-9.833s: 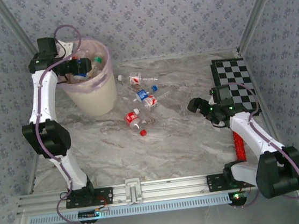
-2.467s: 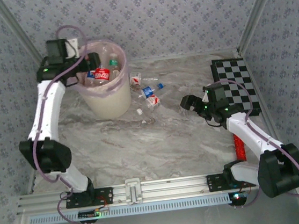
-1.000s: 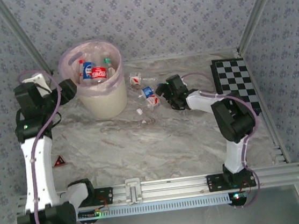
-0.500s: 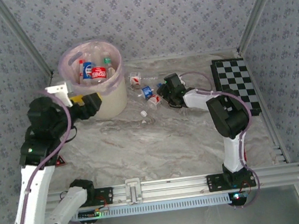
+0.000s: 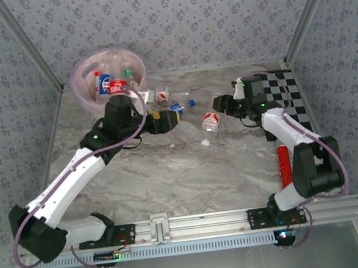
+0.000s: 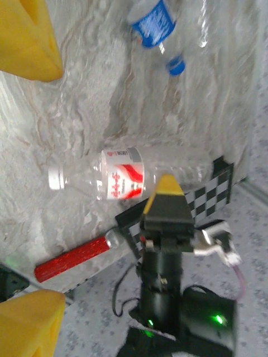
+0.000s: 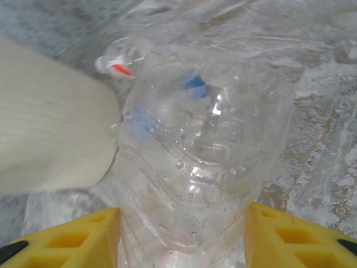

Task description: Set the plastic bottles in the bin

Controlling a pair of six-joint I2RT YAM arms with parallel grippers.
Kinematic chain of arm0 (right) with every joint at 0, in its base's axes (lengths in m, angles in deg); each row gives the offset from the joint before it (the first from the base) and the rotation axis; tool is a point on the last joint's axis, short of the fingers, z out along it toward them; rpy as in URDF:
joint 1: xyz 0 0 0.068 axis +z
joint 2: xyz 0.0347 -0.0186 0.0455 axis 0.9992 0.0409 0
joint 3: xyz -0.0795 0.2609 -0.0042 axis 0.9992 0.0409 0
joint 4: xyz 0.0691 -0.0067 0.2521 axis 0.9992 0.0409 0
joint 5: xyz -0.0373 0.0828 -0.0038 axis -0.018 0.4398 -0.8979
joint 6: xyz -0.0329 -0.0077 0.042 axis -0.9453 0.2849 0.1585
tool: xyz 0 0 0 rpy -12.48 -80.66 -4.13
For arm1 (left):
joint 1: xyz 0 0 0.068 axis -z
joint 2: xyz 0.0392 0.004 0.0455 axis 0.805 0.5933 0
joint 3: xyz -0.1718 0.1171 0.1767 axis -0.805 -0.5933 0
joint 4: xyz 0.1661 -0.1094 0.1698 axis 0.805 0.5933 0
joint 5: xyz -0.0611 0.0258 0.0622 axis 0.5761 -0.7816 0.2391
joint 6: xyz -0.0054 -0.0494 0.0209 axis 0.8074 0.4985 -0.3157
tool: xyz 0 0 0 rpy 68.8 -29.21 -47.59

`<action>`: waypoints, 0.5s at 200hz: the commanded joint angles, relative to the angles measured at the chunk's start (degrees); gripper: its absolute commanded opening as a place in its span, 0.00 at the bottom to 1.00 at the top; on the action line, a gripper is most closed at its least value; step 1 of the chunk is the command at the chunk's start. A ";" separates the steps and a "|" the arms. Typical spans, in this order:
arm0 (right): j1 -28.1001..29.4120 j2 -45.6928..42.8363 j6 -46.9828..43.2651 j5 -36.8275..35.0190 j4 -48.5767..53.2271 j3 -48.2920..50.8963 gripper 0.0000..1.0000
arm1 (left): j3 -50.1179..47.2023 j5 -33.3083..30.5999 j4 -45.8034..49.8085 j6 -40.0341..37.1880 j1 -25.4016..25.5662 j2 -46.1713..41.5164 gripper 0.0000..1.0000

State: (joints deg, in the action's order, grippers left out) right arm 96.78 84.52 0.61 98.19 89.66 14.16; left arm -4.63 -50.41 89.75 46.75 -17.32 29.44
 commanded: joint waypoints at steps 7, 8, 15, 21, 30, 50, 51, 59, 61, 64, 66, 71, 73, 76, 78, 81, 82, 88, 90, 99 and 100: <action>-1.62 -6.21 -11.62 16.30 5.80 0.74 0.55 | -0.37 7.68 -9.64 2.32 0.93 5.59 0.97; -1.64 -6.37 -11.64 16.62 5.67 0.82 0.55 | -0.40 7.94 -10.03 2.44 0.99 5.88 0.97; -1.70 -7.48 -11.60 18.50 4.80 1.20 0.55 | -0.35 9.92 -12.76 3.52 1.34 7.66 0.97; -1.63 -8.16 -11.07 19.95 3.66 1.77 0.55 | -0.31 11.60 -15.40 4.84 1.87 9.05 0.97; -1.57 -9.00 -9.21 21.71 1.41 2.73 0.55 | 0.14 14.15 -19.17 5.87 3.25 11.02 0.98; -1.83 -10.11 -4.10 25.31 -3.78 4.51 0.55 | 3.99 13.99 -16.90 3.20 6.45 14.46 0.99; -1.79 -10.12 -3.88 25.43 -3.91 4.60 0.55 | 4.20 13.82 -16.60 3.02 6.57 14.62 0.99; -1.50 -10.61 -2.27 26.29 -6.13 5.19 0.55 | 5.08 12.91 -15.54 2.27 7.09 15.52 0.99; -1.44 -10.83 -1.91 26.43 -6.48 5.34 0.55 | 5.10 12.83 -15.56 2.29 7.16 15.80 0.99; -1.35 -10.98 -1.46 26.70 -7.32 5.54 0.55 | 5.11 12.83 -15.71 2.40 7.21 16.17 0.99; -1.34 -11.12 -1.27 26.82 -7.70 5.62 0.55 | 5.11 12.92 -15.93 2.64 7.17 16.34 0.99; -1.28 -11.34 -0.69 26.96 -8.26 5.83 0.55 | 5.08 13.08 -16.39 2.89 7.20 16.89 0.99; -1.19 -11.43 -0.57 27.02 -8.42 5.87 0.55 | 5.06 13.12 -16.57 2.91 7.17 17.02 0.99; -1.13 -11.57 -0.39 27.08 -8.55 5.86 0.55 | 5.02 13.13 -16.69 2.92 7.21 17.32 0.99; -1.17 -11.66 -0.28 27.11 -8.62 5.86 0.55 | 5.02 13.06 -16.73 2.92 7.21 17.50 0.99; -1.18 -11.76 -0.18 27.19 -8.68 5.79 0.55 | 4.99 13.04 -16.76 2.92 7.17 17.69 0.99; -1.20 -11.78 -0.12 27.20 -8.69 5.76 0.55 | 4.96 13.04 -16.84 2.96 7.19 17.77 0.99; -1.22 -11.98 0.01 27.30 -8.58 5.66 0.55 | 4.85 13.12 -17.19 3.07 7.21 18.14 0.99; -1.22 -12.16 0.02 27.30 -8.59 5.72 0.55 | 4.85 13.17 -17.32 3.13 7.17 18.24 0.99; -1.34 -12.58 0.18 27.44 -8.64 5.70 0.55 | 4.40 13.53 -18.51 3.61 7.18 18.62 0.98; -1.32 -12.59 0.19 27.46 -8.63 5.68 0.55 | 4.36 13.59 -18.68 3.71 7.15 18.63 0.97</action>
State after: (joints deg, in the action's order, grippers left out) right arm 95.34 74.49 -1.53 121.84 84.61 19.80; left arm -1.84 -38.78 75.37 50.34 -9.73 47.32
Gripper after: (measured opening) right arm 0.549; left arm 0.989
